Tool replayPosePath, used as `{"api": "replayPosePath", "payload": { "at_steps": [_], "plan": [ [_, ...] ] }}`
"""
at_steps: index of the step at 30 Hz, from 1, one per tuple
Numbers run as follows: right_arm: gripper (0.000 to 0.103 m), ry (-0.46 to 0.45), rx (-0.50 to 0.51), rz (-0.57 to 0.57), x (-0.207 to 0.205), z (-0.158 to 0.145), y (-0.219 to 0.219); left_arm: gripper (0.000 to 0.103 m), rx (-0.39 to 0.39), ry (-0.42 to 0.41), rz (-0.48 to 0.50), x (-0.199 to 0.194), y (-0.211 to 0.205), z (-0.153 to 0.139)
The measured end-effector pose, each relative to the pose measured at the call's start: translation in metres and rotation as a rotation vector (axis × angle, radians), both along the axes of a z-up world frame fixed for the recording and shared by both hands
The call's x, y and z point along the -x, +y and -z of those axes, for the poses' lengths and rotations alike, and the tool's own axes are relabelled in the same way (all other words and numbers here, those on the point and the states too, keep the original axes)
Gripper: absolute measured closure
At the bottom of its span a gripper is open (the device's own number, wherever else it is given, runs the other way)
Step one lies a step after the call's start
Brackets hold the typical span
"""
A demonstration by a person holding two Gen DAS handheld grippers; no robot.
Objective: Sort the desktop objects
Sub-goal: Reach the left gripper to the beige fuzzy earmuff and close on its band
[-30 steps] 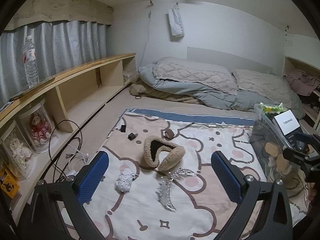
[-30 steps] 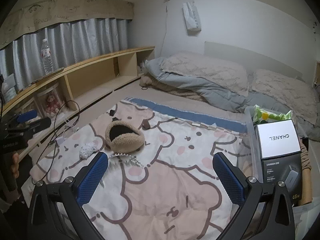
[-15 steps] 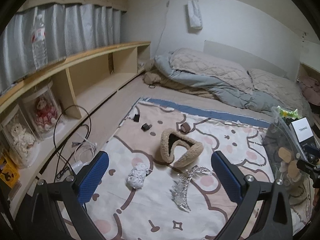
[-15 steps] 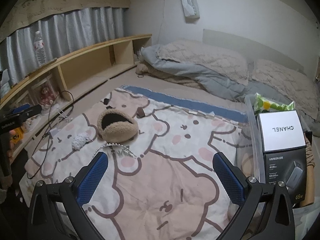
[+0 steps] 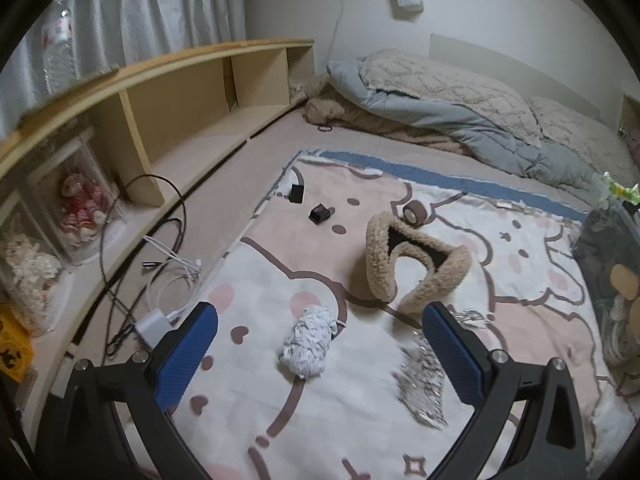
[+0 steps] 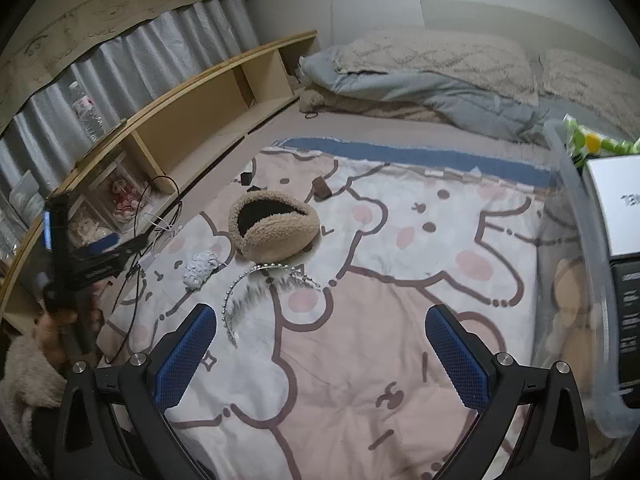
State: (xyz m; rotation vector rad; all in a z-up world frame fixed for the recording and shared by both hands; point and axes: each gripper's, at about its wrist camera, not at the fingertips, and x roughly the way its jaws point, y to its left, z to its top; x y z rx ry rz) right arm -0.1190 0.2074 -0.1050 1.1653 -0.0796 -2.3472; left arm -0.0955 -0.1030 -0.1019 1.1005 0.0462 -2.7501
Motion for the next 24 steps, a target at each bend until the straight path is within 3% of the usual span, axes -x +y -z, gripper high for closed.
{"api": "replayPosePath", "payload": {
  "at_steps": [5,10,13,18,21,24],
  "plan": [
    [0.0,-0.101,-0.119,0.027,0.024,0.03,-0.009,0.009,-0.019,-0.055,0.033,0.029,-0.002,0.036],
    [0.0,-0.148,-0.135,0.047,0.052,0.055,-0.013,0.014,-0.044,-0.066,0.081,0.054,0.002,0.055],
    [0.0,-0.155,-0.142,0.052,0.067,0.067,-0.02,0.021,-0.096,-0.081,0.109,0.072,0.002,0.066],
    [0.0,-0.199,-0.149,0.044,0.086,0.085,-0.035,0.026,-0.181,-0.09,0.148,0.104,0.005,0.08],
    [0.0,-0.221,-0.124,-0.014,0.094,0.092,-0.049,0.034,-0.183,-0.087,0.174,0.118,0.01,0.086],
    [0.0,-0.251,-0.062,-0.032,0.107,0.095,-0.059,0.051,-0.226,-0.109,0.201,0.13,0.013,0.095]
  ]
}}
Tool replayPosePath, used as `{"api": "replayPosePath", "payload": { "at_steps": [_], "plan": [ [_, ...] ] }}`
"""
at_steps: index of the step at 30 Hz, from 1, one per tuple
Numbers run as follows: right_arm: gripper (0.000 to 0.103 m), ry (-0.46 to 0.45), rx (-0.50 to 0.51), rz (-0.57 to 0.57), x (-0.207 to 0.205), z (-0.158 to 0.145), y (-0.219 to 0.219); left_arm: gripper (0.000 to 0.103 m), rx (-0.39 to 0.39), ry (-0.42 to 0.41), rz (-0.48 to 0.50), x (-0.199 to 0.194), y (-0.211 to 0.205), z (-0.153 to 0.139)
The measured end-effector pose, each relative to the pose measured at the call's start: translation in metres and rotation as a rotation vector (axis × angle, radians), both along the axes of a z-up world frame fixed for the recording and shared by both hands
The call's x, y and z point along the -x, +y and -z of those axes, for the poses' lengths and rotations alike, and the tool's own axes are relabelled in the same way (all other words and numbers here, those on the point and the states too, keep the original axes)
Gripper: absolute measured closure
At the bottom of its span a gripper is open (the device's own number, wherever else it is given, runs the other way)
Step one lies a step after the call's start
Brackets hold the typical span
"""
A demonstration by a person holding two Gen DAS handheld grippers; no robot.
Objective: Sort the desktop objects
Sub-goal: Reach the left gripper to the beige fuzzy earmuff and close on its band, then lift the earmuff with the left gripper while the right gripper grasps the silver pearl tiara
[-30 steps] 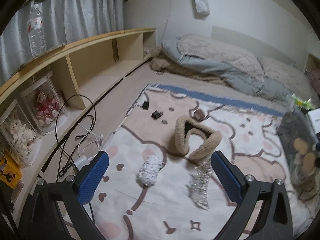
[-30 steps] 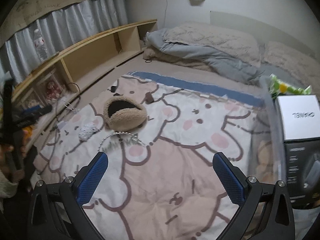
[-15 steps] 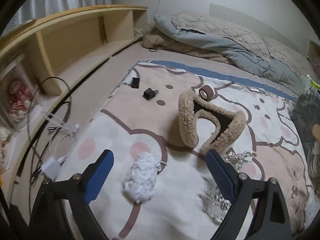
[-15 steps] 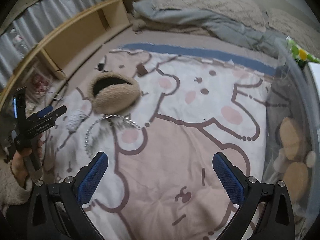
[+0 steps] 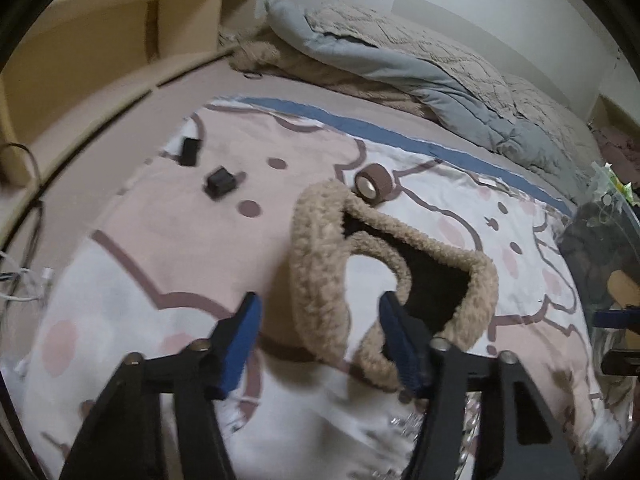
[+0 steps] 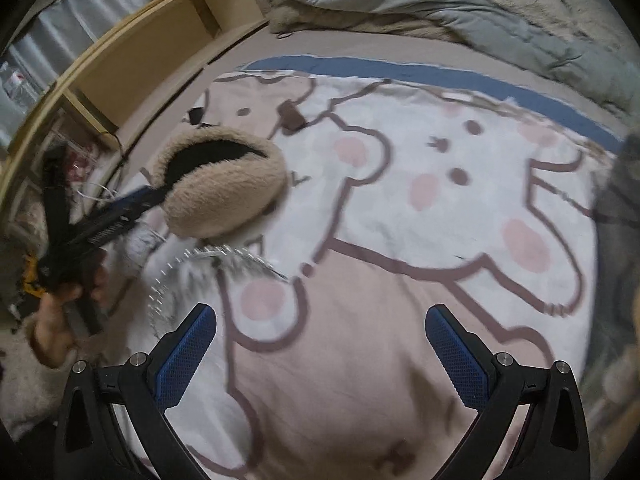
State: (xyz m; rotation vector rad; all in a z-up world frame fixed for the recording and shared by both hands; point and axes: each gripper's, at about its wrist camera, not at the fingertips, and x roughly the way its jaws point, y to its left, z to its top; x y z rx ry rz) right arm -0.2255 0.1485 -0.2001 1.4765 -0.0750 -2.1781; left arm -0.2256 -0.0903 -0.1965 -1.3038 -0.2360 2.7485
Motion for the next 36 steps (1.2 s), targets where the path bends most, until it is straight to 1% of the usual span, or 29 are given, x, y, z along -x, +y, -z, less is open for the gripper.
{"api": "replayPosePath", "payload": {
  "at_steps": [1,2,3,5,8,9,11,12,13,14,15,16,17,20,22,23,25,26,28,29,30,31,32,34,36],
  "plan": [
    [0.0,-0.021,0.031,-0.002,0.007,0.001,-0.005,0.059,-0.012,-0.01,0.011,0.003,0.002,0.003],
    [0.0,-0.03,0.047,-0.005,0.01,0.001,-0.009,0.064,-0.016,-0.02,0.022,0.005,0.004,0.006],
    [0.0,-0.038,0.061,-0.008,0.014,0.001,-0.013,0.065,-0.01,-0.021,0.026,0.005,0.006,0.008],
    [0.0,-0.038,0.072,-0.02,0.019,0.001,-0.024,0.076,0.014,-0.021,0.037,0.005,0.009,0.012],
    [0.0,-0.036,0.061,-0.073,0.017,0.009,-0.041,0.081,0.034,-0.03,0.03,0.004,0.005,0.017],
    [0.0,-0.051,0.062,-0.088,0.015,0.013,-0.044,0.081,0.031,-0.035,0.022,0.004,0.002,0.018],
    [0.002,-0.12,0.083,-0.115,0.011,0.026,-0.052,0.084,0.02,-0.043,0.004,0.003,-0.005,0.021],
    [0.011,-0.159,0.11,-0.129,0.008,0.031,-0.055,0.085,0.018,-0.048,-0.006,0.002,-0.008,0.022],
    [0.017,-0.211,0.15,-0.143,0.005,0.037,-0.058,0.086,0.016,-0.055,-0.016,0.002,-0.01,0.023],
    [0.026,-0.266,0.19,-0.149,0.003,0.043,-0.062,0.086,0.007,-0.064,-0.025,0.002,-0.013,0.024],
    [0.032,-0.302,0.219,-0.15,0.002,0.045,-0.066,0.087,-0.008,-0.072,-0.034,0.001,-0.015,0.025],
    [0.034,-0.332,0.252,-0.149,-0.001,0.048,-0.07,0.087,-0.023,-0.075,-0.038,-0.001,-0.016,0.025],
    [0.036,-0.34,0.266,-0.151,-0.001,0.048,-0.073,0.087,-0.029,-0.076,-0.038,-0.003,-0.016,0.025],
    [0.036,-0.336,0.298,-0.152,0.0,0.046,-0.084,0.087,-0.001,-0.07,-0.02,-0.01,-0.01,0.022],
    [0.042,-0.339,0.316,-0.146,0.002,0.044,-0.093,0.087,0.01,-0.073,-0.008,-0.015,-0.008,0.021],
    [0.048,-0.336,0.309,-0.145,0.002,0.044,-0.097,0.087,0.013,-0.075,-0.006,-0.017,-0.007,0.021],
    [0.054,-0.344,0.301,-0.143,0.004,0.047,-0.105,0.087,0.011,-0.082,-0.003,-0.021,-0.008,0.021],
    [0.059,-0.36,0.306,-0.141,0.004,0.05,-0.11,0.087,0.009,-0.083,0.0,-0.023,-0.008,0.02],
    [0.073,-0.39,0.313,-0.129,0.006,0.058,-0.114,0.087,0.01,-0.079,0.0,-0.024,-0.009,0.02],
    [0.085,-0.407,0.315,-0.121,0.005,0.061,-0.115,0.085,0.006,-0.078,-0.006,-0.024,-0.01,0.02],
    [0.089,-0.421,0.324,-0.112,0.005,0.06,-0.114,0.084,-0.003,-0.079,-0.01,-0.022,-0.012,0.021],
    [0.089,-0.436,0.335,-0.1,0.003,0.059,-0.111,0.084,-0.01,-0.08,-0.014,-0.02,-0.012,0.021],
    [0.09,-0.448,0.343,-0.094,0.002,0.058,-0.108,0.081,-0.019,-0.075,-0.025,-0.018,-0.013,0.021],
    [0.092,-0.465,0.356,-0.08,-0.001,0.052,-0.097,0.078,-0.016,-0.067,-0.027,-0.013,-0.011,0.02],
    [0.094,-0.46,0.359,-0.07,-0.004,0.045,-0.084,0.076,-0.008,-0.059,-0.028,-0.007,-0.007,0.018]
  ]
}}
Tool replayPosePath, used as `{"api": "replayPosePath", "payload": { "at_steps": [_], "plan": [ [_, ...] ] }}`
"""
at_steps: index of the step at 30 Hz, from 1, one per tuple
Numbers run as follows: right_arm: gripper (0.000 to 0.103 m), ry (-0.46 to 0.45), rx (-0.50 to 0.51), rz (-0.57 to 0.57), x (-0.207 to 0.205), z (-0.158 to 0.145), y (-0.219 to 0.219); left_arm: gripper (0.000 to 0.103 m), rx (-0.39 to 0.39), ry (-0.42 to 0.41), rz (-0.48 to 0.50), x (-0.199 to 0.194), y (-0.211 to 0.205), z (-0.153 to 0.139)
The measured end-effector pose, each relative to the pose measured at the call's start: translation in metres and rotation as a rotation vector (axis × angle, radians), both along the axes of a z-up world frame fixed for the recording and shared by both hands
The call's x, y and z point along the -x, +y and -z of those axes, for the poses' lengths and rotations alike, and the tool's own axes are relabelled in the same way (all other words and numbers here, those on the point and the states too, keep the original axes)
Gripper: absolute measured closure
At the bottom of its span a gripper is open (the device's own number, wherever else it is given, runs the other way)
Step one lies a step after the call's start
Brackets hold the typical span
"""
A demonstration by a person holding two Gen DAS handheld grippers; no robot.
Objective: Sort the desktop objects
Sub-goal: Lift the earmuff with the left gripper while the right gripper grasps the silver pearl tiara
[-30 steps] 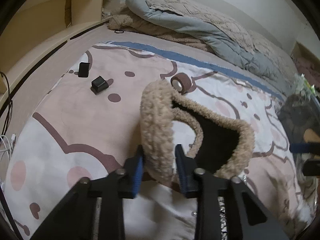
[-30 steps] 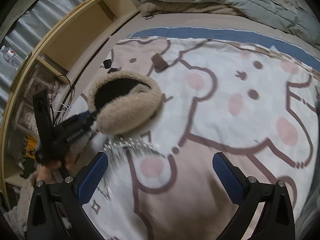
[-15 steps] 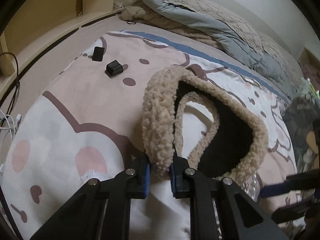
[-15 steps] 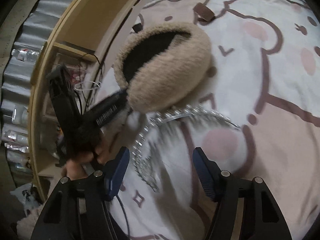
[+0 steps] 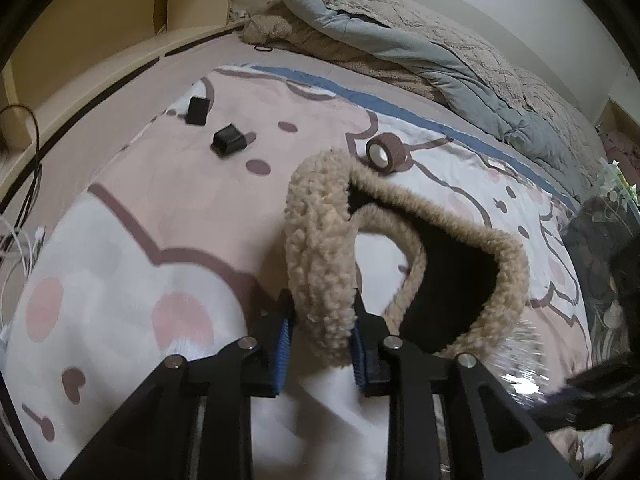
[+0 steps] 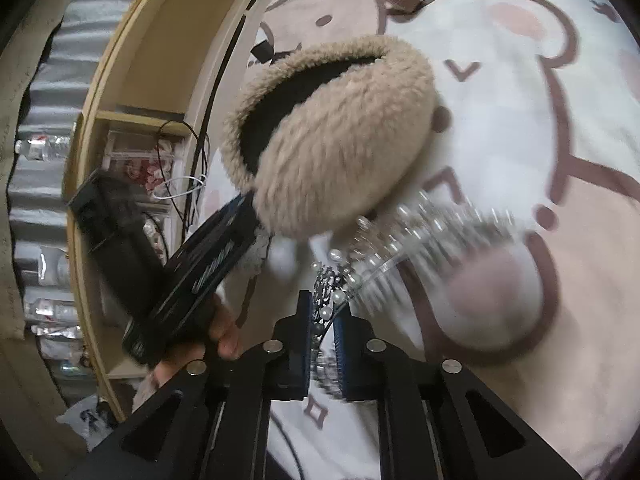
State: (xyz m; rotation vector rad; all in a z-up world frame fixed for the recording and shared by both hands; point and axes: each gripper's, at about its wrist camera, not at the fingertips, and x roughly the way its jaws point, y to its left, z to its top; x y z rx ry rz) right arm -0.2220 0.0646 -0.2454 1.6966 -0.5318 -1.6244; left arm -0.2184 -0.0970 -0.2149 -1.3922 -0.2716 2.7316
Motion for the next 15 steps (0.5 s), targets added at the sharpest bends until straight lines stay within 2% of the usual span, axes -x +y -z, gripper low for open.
{"api": "replayPosePath", "payload": {
  "at_steps": [7,8,15],
  "plan": [
    [0.095,0.02,-0.022,0.038,-0.007,-0.016,0.044,0.076,-0.004,-0.05,-0.026,0.017,0.004,0.01],
    [0.096,0.024,-0.027,0.044,-0.009,-0.018,0.049,0.085,-0.009,-0.054,-0.043,0.018,0.003,0.011],
    [0.096,0.097,-0.068,0.074,-0.013,-0.034,0.079,0.088,0.001,-0.02,-0.04,0.009,0.01,-0.006]
  ]
}}
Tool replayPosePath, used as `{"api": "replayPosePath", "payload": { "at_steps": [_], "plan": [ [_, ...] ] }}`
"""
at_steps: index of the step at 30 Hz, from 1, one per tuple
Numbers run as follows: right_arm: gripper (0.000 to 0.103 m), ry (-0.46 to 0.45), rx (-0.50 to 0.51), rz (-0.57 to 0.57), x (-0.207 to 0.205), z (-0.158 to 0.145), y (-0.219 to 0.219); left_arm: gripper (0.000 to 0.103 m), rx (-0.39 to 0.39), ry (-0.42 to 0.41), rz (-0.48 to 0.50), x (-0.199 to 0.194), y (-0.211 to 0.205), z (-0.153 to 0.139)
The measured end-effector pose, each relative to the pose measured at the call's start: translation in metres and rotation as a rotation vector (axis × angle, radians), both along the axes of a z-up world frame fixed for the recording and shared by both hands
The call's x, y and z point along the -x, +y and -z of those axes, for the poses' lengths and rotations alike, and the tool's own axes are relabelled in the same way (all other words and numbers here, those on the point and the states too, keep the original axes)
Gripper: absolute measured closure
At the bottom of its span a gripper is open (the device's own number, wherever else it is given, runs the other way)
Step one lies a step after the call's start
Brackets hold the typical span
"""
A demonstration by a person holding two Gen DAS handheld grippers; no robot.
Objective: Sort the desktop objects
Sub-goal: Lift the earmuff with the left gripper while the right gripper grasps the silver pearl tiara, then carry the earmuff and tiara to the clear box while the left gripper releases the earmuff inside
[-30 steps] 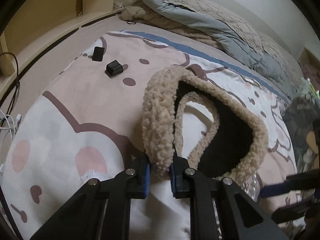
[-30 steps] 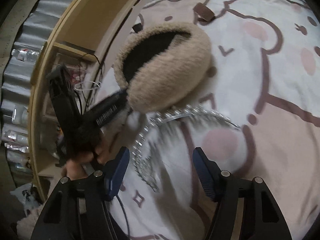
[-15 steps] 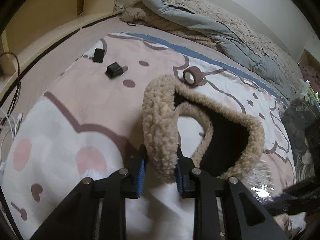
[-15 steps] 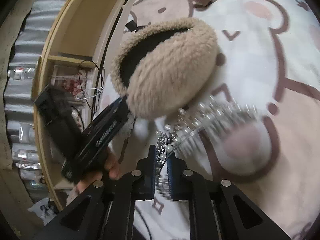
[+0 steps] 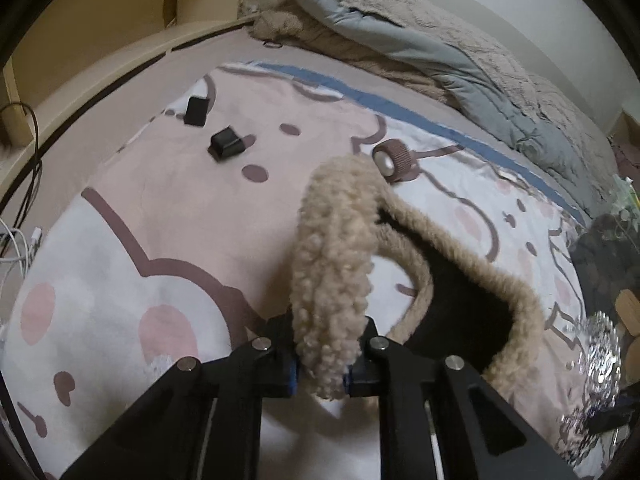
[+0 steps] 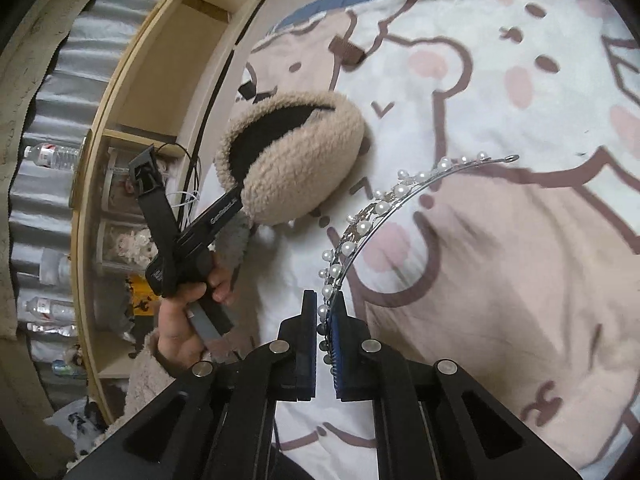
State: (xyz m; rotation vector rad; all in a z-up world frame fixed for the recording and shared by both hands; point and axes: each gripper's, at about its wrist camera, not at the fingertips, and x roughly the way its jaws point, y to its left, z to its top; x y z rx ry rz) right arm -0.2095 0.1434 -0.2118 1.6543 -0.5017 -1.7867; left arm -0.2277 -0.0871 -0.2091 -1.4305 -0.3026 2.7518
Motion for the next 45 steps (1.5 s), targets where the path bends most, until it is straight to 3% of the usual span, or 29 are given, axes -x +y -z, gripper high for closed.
{"api": "replayPosePath", "payload": {
  "at_steps": [16,21,26,33,37,45],
  "plan": [
    [0.096,0.208,-0.036,0.096,-0.037,-0.071,0.047,0.088,-0.027,0.085,0.123,-0.051,0.039,-0.077],
    [0.096,0.288,-0.052,0.148,-0.066,-0.104,0.068,0.088,-0.034,0.128,0.169,-0.07,0.058,-0.11],
    [0.096,0.396,-0.036,0.216,-0.096,-0.147,0.093,0.088,-0.096,0.176,0.218,-0.086,0.077,-0.149],
    [0.096,0.499,0.065,0.337,-0.134,-0.186,0.143,0.088,-0.129,0.266,0.32,-0.094,0.132,-0.205],
    [0.096,0.513,0.119,0.42,-0.146,-0.19,0.184,0.088,-0.132,0.304,0.383,-0.088,0.171,-0.234],
    [0.096,0.582,0.125,0.612,-0.145,-0.198,0.263,0.088,-0.123,0.372,0.476,-0.058,0.254,-0.281]
  ]
}}
